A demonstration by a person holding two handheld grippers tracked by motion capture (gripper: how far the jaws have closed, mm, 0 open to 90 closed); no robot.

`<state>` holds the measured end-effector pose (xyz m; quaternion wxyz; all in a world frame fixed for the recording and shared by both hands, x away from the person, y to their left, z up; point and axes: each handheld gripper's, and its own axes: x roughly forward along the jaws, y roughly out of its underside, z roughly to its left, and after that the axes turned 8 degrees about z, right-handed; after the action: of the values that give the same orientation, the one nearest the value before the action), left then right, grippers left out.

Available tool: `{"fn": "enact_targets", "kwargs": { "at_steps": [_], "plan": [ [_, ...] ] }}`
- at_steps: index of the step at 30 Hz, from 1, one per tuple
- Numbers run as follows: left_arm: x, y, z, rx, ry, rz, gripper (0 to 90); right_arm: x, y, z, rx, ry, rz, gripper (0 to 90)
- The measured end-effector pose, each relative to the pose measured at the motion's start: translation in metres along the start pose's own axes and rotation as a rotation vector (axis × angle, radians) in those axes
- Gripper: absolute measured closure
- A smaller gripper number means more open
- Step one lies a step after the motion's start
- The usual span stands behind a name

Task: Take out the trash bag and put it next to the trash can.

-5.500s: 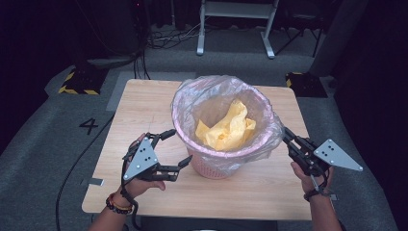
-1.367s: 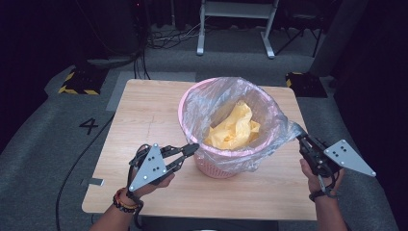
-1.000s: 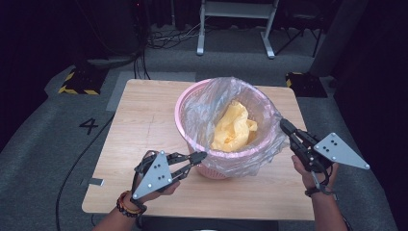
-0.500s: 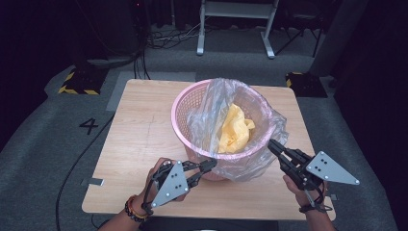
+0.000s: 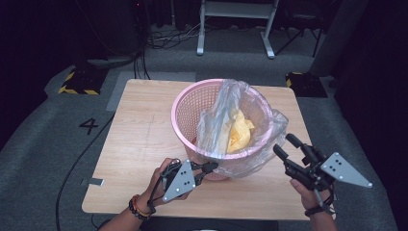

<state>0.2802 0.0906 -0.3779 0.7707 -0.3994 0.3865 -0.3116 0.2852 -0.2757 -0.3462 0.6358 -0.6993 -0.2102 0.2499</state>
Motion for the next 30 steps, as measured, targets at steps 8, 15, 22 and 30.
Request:
{"fn": "enact_targets", "kwargs": {
  "at_steps": [8,15,22,30],
  "plan": [
    [-0.006,0.01,0.006,-0.007,-0.016,0.03,90.0,0.016,0.001,-0.03,0.037,0.019,0.164,23.4],
    [-0.018,0.026,0.022,-0.066,-0.048,0.054,90.0,0.042,0.012,-0.043,0.124,-0.209,0.138,16.9],
    [-0.027,0.037,0.036,-0.105,-0.086,0.069,90.0,0.052,0.018,-0.046,0.128,-0.202,0.159,16.7],
    [-0.031,0.047,0.055,-0.147,-0.132,0.092,90.0,0.063,0.02,-0.037,0.132,-0.219,0.177,26.1]
  ]
}}
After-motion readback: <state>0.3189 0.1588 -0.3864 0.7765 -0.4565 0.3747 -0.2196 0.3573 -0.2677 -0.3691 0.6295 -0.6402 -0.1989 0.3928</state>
